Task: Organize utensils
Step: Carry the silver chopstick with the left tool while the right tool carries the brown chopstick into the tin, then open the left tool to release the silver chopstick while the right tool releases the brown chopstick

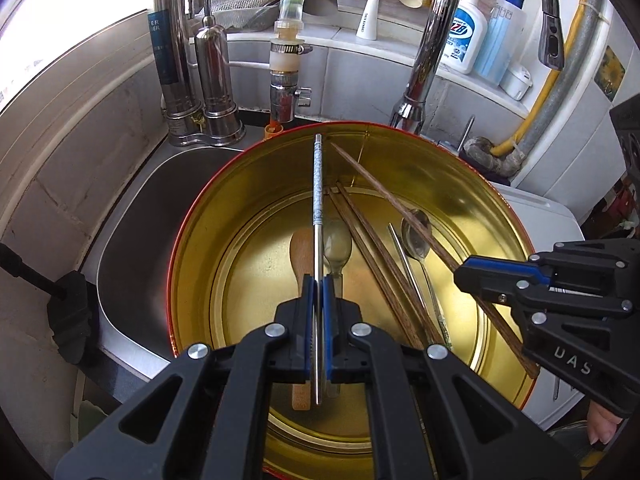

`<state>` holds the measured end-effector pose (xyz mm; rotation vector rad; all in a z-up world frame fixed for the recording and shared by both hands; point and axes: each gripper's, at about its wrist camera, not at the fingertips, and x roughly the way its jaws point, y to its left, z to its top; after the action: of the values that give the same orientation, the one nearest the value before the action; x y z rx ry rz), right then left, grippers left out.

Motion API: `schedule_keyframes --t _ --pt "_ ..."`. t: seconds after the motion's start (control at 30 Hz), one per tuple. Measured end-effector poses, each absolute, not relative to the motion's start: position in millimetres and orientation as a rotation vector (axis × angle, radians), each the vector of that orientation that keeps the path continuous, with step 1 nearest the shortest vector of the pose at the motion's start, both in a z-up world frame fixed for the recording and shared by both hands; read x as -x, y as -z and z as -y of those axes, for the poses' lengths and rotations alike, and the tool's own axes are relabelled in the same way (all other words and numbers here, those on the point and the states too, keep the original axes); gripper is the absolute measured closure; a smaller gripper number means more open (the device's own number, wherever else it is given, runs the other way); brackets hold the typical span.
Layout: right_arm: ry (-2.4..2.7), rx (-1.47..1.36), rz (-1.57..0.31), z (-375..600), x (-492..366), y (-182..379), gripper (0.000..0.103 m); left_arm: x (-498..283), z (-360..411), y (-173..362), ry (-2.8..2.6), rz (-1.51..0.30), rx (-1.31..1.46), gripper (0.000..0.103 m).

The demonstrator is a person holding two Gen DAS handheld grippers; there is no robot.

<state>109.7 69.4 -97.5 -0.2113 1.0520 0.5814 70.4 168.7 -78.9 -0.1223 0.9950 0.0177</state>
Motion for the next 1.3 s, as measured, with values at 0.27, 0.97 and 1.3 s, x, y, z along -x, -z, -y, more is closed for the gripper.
schedule_keyframes --t 0.27,0.97,1.3 --pt "-0.588 0.203 -1.101 -74 -117 112 0.097 -82 -169 92 -0.008 -1.044 0.108 0.098" --pt "-0.566 0.189 -1.092 -71 -123 111 0.091 -81 -160 101 -0.024 -1.073 0.05 0.089" --pt "-0.566 0.185 -1.082 -72 -121 108 0.091 -76 -161 95 -0.049 -1.042 0.045 0.065"
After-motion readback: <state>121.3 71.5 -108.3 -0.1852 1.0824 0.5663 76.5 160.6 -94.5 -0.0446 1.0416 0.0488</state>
